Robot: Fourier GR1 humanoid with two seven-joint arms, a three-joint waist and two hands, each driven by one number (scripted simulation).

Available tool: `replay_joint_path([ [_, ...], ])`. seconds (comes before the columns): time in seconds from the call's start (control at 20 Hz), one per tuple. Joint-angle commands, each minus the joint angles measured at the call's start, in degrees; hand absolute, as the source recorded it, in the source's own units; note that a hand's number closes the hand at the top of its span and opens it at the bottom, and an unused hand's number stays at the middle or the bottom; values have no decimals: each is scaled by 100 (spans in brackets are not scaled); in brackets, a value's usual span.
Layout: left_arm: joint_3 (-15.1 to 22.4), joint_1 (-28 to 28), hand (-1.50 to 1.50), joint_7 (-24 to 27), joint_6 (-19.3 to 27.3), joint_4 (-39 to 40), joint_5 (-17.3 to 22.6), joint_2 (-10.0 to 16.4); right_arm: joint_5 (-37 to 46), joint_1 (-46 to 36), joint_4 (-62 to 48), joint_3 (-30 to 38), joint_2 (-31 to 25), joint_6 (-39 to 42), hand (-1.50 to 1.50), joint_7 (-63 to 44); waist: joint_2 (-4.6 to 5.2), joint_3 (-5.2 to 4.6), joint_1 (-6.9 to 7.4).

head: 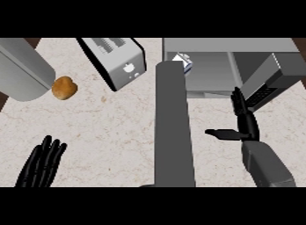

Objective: Pick up the milk, place it into the microwave and close the microwave

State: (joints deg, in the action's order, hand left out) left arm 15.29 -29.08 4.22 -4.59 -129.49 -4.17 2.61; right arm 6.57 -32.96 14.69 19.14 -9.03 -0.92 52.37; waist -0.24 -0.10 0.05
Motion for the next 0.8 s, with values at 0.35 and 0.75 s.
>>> replay_joint_path([
  [0.35, 350, 775, 150, -398, -670, 393, 45, 407, -194, 1503, 771, -317, 295, 1165, -150, 639, 6, 7, -58],
  [0.75, 602, 1773, 150, -488, -541, 1662, -215, -76, -507, 2852, 2071, -539, 42, 1909, -150, 788, 12, 4, -143],
])
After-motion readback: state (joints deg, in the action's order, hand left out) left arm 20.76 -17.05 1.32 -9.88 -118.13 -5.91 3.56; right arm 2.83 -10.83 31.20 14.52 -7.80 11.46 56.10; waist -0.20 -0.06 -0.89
